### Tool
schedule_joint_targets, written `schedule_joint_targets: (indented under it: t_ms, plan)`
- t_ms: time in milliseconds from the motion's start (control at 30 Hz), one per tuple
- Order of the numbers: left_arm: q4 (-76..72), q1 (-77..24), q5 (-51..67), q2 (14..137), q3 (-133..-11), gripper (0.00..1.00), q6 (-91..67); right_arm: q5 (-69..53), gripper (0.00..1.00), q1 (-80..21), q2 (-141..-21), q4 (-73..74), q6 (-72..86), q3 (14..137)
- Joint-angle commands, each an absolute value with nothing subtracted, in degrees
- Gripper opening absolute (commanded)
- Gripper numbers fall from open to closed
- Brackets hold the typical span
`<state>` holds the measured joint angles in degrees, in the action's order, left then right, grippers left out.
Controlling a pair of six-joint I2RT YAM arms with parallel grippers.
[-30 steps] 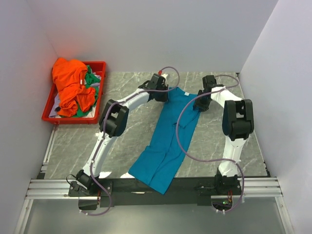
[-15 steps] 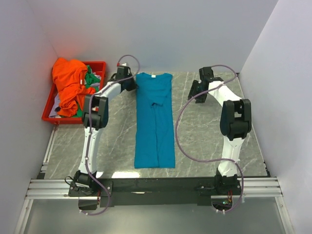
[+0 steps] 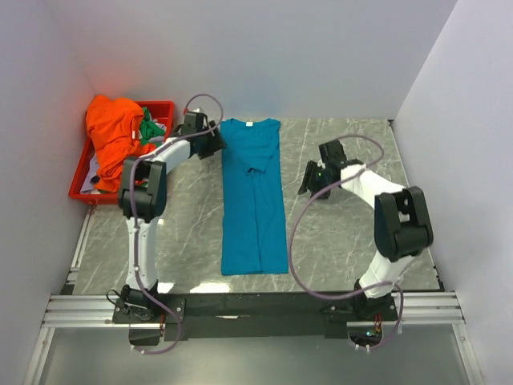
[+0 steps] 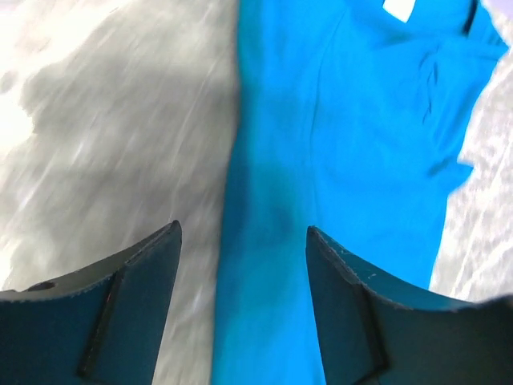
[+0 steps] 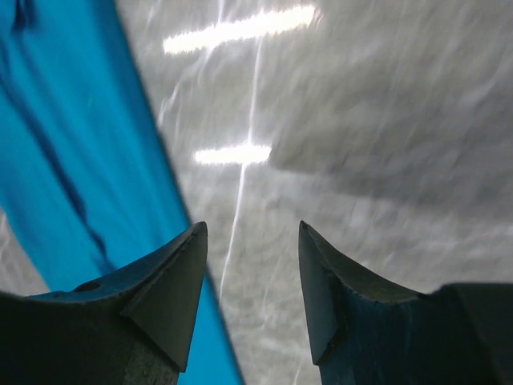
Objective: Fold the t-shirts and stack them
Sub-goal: Fold the tshirt
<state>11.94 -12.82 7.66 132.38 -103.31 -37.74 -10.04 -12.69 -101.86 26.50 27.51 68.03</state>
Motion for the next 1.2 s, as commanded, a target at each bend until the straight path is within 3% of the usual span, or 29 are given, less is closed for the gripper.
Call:
schedule_joint_targets:
  t_ms: [0, 200, 400, 600, 833, 1167]
  plan:
    - [11.9, -12.5, 6.2, 120.6, -94.7, 0.69, -37.8, -13.5, 0.56, -15.0, -93.8, 18.9, 30.7, 60.9]
    - [9.0, -15.7, 3.4, 102.3, -68.4, 0.6, -44.3, -13.6, 0.52, -21.3, -82.1, 14.0, 35.7, 47.0]
    - [5.1, -27.1, -2.8, 82.1, -42.2, 0.56, -51.4, -10.6, 0.52, -27.9, -69.8, 12.5, 39.6, 34.6]
    - [7.5, -37.8, -7.0, 63.2, -26.0, 0.48, -59.8, -6.9, 0.51, -37.1, -60.3, 11.4, 45.7, 25.2]
    - [11.4, -48.7, -11.0, 52.9, -20.0, 0.46, -67.3, 2.5, 0.5, -47.5, -59.1, 13.4, 51.6, 24.0]
    - [17.9, -59.5, -18.4, 59.8, -22.8, 0.38, -74.4, 11.2, 0.46, -56.6, -64.7, 18.8, 55.2, 28.7]
